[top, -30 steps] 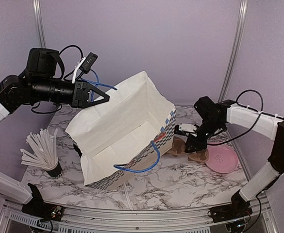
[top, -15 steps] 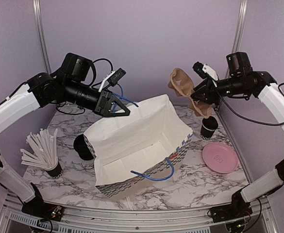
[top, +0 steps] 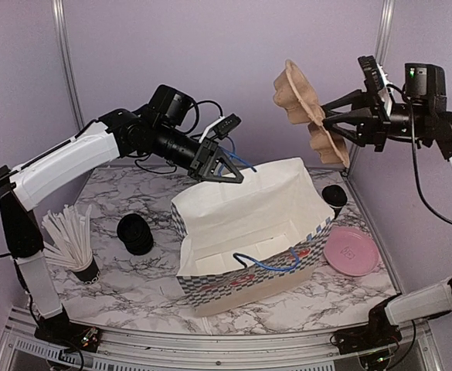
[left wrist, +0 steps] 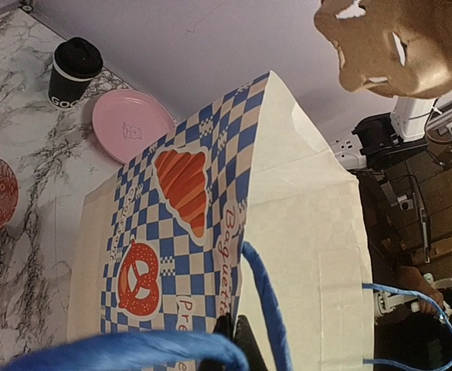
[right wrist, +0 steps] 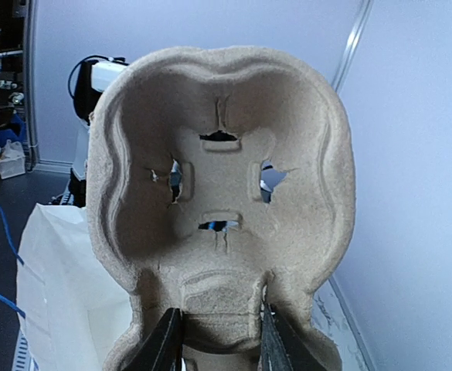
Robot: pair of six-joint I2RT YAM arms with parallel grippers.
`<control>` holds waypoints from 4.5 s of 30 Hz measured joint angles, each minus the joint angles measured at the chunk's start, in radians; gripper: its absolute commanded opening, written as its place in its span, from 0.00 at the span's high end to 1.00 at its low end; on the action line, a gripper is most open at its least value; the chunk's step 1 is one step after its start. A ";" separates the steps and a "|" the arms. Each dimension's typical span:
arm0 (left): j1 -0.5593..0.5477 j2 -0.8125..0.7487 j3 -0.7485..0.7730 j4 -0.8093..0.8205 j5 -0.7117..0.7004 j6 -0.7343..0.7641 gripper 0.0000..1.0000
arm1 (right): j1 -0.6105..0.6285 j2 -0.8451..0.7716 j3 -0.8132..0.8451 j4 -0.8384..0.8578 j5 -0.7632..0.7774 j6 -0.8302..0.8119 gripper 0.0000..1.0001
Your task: Pack the takeout coffee
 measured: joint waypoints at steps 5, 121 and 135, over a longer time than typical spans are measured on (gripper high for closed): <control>0.000 0.147 0.111 0.001 0.062 -0.033 1.00 | 0.061 0.016 -0.051 -0.005 -0.110 -0.003 0.67; -0.385 -0.042 -0.146 0.001 -0.757 0.418 0.68 | -0.360 0.579 -0.218 0.027 0.817 0.021 0.19; -0.385 -0.067 -0.161 0.002 -0.763 0.415 0.63 | -0.360 0.572 -0.219 0.019 0.784 0.037 0.18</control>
